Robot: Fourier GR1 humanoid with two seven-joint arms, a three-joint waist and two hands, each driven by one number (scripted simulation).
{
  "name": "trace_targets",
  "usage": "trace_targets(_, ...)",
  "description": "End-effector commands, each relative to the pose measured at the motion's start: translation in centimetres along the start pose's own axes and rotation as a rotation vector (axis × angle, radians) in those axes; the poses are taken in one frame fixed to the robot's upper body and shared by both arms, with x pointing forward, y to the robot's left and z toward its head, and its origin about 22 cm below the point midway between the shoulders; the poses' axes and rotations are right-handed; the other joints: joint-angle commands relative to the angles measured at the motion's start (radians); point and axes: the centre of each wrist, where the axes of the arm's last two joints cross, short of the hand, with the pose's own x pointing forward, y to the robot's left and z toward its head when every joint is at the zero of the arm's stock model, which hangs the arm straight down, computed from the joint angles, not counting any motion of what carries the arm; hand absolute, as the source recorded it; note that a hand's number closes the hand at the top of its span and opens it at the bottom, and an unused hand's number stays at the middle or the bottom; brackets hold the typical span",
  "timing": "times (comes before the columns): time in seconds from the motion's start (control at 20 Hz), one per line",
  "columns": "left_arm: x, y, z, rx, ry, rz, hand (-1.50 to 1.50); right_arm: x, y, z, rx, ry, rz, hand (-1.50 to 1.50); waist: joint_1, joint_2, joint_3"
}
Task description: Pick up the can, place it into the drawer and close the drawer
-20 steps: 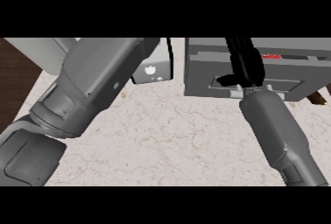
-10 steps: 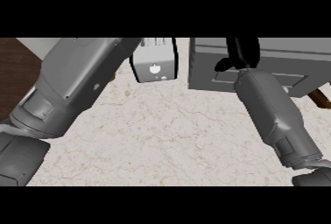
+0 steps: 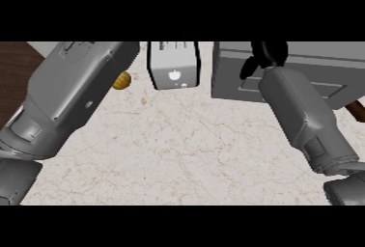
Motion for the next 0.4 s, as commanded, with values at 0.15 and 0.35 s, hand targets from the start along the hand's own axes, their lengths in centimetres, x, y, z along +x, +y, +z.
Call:
trace_targets(0.15,-0.8,2.5,0.4,0.011,0.003,0.001,-1.5,3.2,-2.9,-3.3,-0.138,-0.041,-0.193,-1.5,-0.004,-0.01,-0.004)
trace_targets(0.35,-1.8,3.4,1.1,-0.002,-0.002,-0.01,-1.5,2.9,-2.8,-3.3,-0.134,-0.031,-0.216,-1.5,0.005,-0.009,-0.005)
